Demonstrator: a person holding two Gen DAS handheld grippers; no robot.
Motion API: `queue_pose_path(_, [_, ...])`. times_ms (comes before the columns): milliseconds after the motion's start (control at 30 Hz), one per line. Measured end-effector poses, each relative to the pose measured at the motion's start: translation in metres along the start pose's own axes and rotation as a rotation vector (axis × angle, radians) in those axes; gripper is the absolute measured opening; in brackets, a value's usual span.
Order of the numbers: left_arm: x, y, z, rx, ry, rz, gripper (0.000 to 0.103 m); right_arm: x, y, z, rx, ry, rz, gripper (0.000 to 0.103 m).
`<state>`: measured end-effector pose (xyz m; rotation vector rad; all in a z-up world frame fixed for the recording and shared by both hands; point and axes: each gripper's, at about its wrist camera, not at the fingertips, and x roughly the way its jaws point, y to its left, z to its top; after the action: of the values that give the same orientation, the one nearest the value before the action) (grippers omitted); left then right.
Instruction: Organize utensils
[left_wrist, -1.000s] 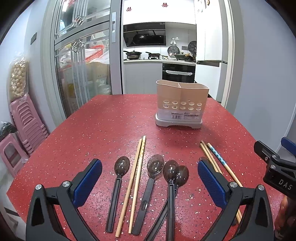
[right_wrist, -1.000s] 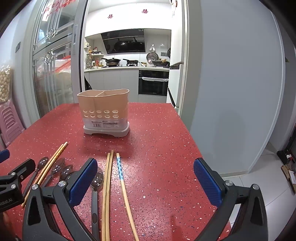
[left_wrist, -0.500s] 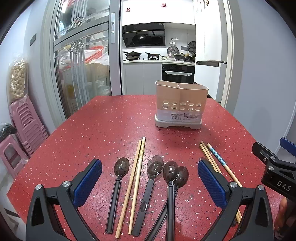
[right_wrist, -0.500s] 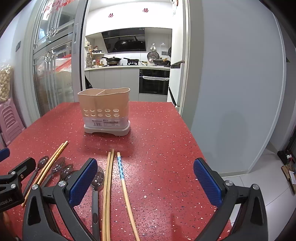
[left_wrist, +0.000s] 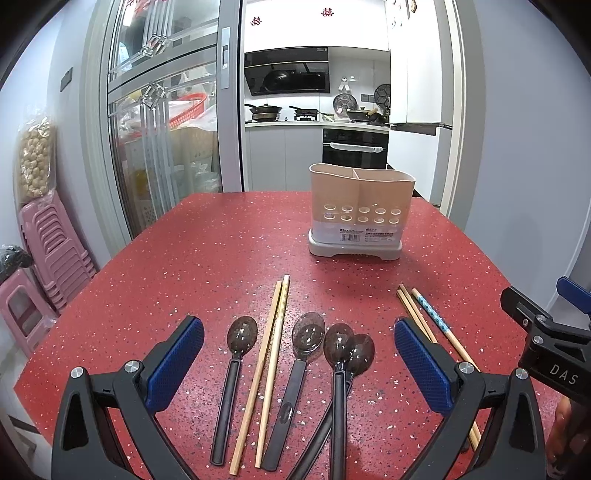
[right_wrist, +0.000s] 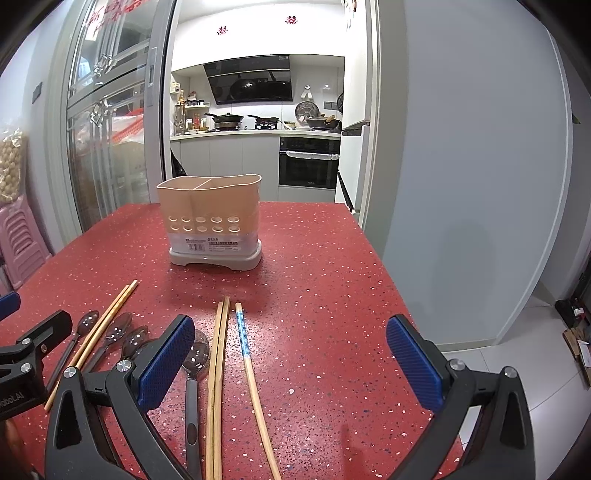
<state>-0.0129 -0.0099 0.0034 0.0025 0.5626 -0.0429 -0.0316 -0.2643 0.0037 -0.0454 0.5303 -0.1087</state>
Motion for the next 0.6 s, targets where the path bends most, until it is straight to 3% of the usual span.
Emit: queue_pose_path(600, [0.0004, 0.0041, -0.0004, -0.011, 0.005, 0.002, 0.103, -0.0021, -0.0005, 0.0007, 0.006, -0.001, 0.004, 0.103])
